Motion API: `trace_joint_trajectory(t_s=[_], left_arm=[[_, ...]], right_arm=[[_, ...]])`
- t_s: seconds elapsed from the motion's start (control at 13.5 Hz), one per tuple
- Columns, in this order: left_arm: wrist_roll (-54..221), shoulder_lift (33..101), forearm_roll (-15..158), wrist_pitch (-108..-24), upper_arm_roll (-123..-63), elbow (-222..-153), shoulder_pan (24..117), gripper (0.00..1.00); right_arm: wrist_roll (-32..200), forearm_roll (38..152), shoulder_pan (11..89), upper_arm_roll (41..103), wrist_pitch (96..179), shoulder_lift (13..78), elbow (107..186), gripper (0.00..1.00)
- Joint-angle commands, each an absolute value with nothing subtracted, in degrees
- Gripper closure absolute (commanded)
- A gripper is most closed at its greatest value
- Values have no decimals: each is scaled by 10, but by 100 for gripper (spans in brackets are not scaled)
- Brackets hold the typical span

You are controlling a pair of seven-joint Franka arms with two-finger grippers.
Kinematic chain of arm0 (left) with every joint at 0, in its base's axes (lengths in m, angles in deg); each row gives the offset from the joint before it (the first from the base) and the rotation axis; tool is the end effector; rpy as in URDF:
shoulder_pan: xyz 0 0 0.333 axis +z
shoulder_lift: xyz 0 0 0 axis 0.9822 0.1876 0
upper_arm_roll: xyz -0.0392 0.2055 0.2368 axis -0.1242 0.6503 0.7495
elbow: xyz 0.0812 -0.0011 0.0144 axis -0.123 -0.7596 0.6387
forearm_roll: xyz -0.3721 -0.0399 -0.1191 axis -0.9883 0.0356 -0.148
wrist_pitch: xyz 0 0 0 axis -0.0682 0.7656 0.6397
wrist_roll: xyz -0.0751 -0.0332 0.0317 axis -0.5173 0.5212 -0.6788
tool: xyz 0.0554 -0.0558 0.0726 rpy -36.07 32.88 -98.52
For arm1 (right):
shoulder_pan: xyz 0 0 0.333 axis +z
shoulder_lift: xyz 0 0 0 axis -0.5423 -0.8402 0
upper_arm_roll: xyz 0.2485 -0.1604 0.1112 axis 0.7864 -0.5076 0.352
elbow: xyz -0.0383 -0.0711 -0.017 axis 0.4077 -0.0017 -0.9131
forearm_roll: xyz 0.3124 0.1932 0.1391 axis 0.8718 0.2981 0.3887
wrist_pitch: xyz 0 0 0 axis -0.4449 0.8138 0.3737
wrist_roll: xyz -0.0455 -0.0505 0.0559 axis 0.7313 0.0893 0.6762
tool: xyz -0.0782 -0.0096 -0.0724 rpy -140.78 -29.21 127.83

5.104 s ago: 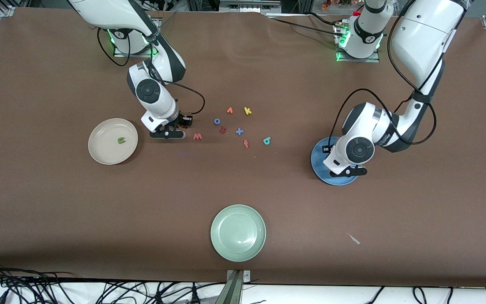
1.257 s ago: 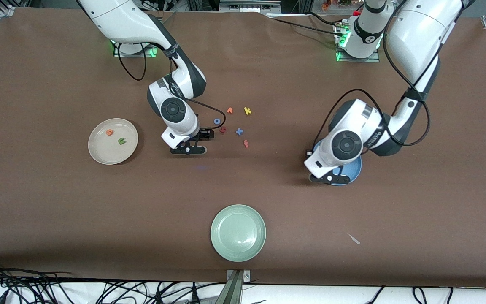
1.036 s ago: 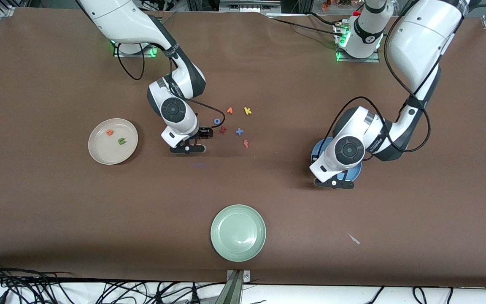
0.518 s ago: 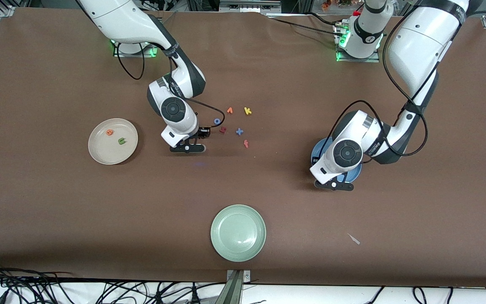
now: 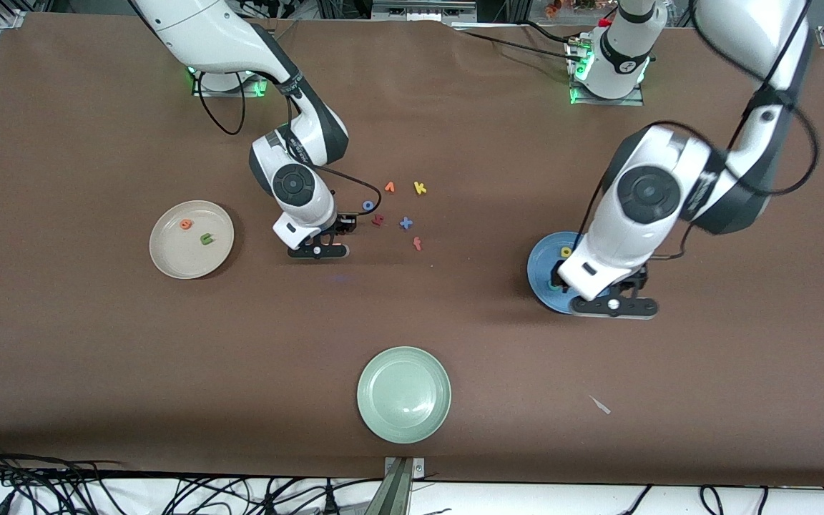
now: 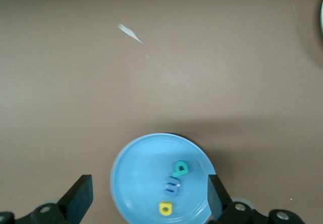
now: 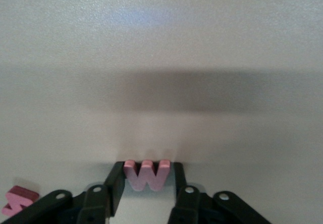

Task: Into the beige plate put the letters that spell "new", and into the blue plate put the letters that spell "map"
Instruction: 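Return the left arm to rest while the right gripper carries the w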

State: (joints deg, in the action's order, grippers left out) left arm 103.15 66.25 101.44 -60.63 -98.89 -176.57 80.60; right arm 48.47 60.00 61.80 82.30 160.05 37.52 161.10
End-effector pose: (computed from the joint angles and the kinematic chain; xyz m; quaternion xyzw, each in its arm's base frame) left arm 0.6463 -0.2025 0.4205 -0.9963 0.0198 -0.0394 0.0739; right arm 0.4967 0.3340 0.1740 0.9975 0.0136 -0.0687 0.0055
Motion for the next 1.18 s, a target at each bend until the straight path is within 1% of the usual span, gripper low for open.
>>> trace_joint_trajectory(t_s=[0.0,0.07,0.15,0.3,0.37,0.52,0.59,0.74,0.89,1.11], left_arm=[[987,626,958,-533,-991,-1727,833,0],[964,623,917,-501,-993,-1705,861,0],[931,599,886,-478,-983,-1703,867,0],[890,541,873,-441,-934,-1709,853,0],[888,518,858,-423,-898,-1711,834,0],[870,475,834,-408,-832,-1744,794,0],[848,453,833,-411,-806,-1771,777,0],[828,426,815,-423,-760,-1812,752,0],[822,409,797,-456,-751,-1851,751,0],[819,402,795,-463,-753,-1856,758,0]], right_arm=[[489,607,622,821,1608,384,1624,61],[490,607,622,821,1608,384,1624,62],[490,607,622,821,1607,384,1623,64],[489,607,622,821,1606,384,1621,67],[490,606,622,821,1604,385,1618,68],[498,606,622,821,1598,392,1613,68],[515,606,621,818,1583,401,1610,68],[573,604,617,799,1514,418,1599,70],[632,604,617,772,1482,437,1601,70],[713,604,617,713,1419,456,1603,70]])
